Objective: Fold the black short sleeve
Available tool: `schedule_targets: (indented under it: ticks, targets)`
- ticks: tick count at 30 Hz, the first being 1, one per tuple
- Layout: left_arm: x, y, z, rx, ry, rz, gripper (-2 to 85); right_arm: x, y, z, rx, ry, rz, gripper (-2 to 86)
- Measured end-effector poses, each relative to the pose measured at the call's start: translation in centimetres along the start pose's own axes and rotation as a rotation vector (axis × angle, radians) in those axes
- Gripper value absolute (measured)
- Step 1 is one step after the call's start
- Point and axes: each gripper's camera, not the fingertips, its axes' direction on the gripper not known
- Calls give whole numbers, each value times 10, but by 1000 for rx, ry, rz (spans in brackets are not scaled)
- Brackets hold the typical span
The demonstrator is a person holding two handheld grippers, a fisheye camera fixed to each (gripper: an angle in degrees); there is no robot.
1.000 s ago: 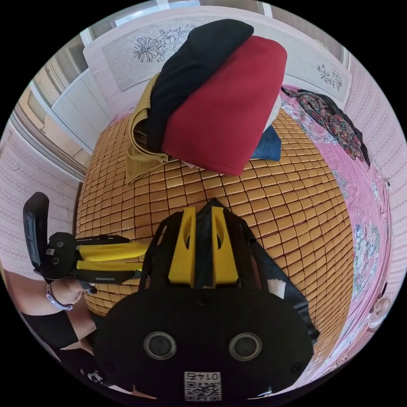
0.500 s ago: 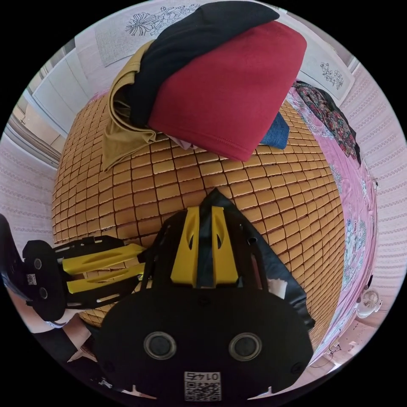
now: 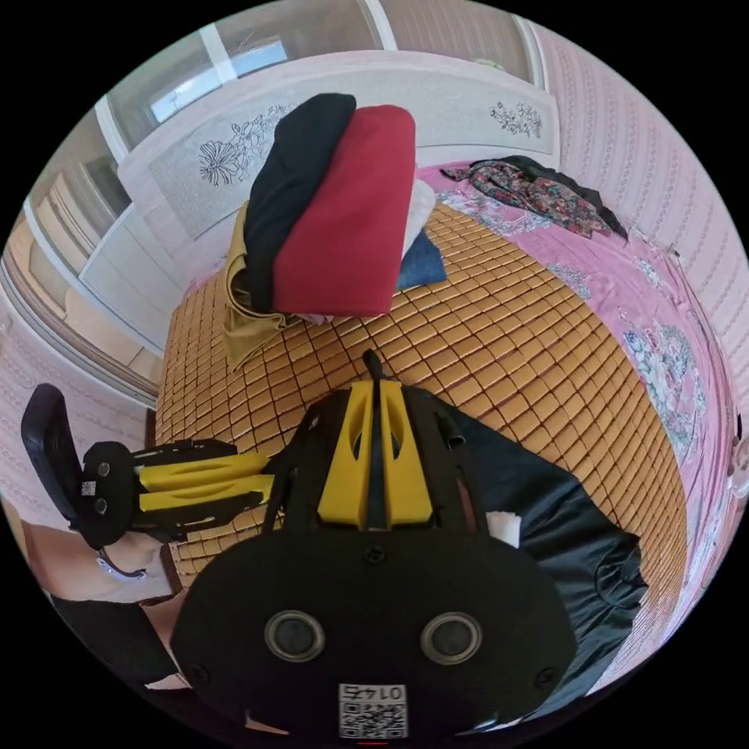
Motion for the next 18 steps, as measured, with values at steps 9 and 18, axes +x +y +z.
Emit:
schedule_targets:
  ticks: [9,18]
  targets:
    - [131,-5,-34,203,227,278,12,78,184,-193,287,77,250,17]
    - [220,30,43,-128,436,367,64,141,400,-230,1,168,674,86]
